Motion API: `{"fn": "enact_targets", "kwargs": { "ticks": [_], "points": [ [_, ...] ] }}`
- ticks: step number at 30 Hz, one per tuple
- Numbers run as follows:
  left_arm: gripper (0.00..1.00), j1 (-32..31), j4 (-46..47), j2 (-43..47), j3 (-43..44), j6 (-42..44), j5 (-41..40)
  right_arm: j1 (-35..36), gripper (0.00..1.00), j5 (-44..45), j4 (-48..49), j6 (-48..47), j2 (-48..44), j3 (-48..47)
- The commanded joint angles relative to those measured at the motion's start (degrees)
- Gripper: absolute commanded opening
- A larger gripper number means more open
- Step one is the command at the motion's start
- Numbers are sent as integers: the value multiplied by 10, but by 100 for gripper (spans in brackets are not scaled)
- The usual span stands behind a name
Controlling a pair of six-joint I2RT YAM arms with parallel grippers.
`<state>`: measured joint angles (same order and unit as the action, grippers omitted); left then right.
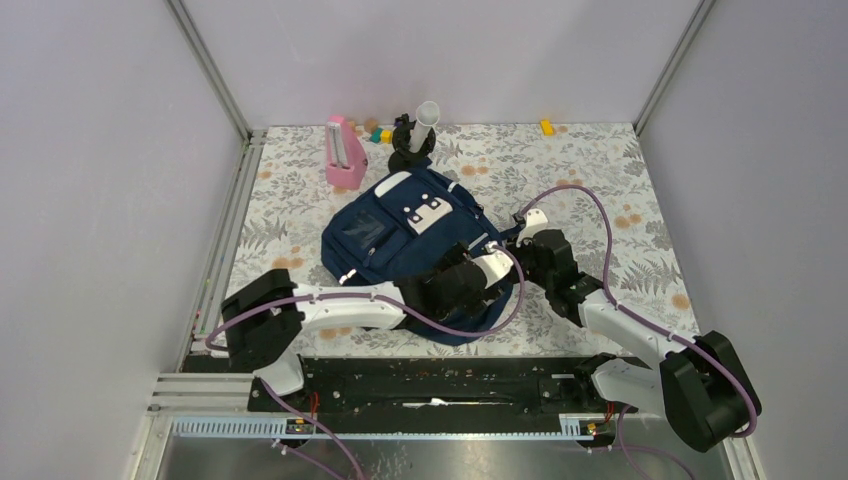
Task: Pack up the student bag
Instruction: Zip the student bag at the center of the board.
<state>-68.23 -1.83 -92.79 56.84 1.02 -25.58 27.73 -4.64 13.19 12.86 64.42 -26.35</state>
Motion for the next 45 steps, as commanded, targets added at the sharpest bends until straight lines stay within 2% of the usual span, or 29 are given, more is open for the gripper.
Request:
{"fn": "enact_targets", "kwargs": {
  "ticks": [1,3,5,9,12,13,18,23,28,37,45],
  "points": [
    [83,-5,44,-23,29,54,-98,-5,0,-14,11,-1,-10,4],
    [73,-6,45,-29,26,60,-107,-4,0,-14,14,1,-10,4],
    [57,-6,47,-30,17,61,-112,-5,0,-14,16,1,-9,4],
    [31,-6,53,-26,4,59,-117,-4,0,-12,17,4,-5,2],
    [6,-7,51,-25,-4,58,-122,-5,0,-12,18,4,-3,0],
    [0,-8,49,-24,-7,57,-124,-4,0,-8,17,3,-2,-2],
    [0,-25,55,13,-46,50,-114,-4,0,23,-1,-15,-10,-15],
    [0,-33,55,66,-98,7,-109,-4,0,40,-20,-36,-9,-34],
    [0,-33,23,91,-130,-42,-155,-4,0,40,-26,-51,1,-54],
    [0,-33,-1,200,-210,-102,-152,-4,0,-108,-25,-162,57,-106],
    [0,-33,-36,271,-249,-151,-153,-4,0,-193,-11,-211,143,-169]
  ]
}}
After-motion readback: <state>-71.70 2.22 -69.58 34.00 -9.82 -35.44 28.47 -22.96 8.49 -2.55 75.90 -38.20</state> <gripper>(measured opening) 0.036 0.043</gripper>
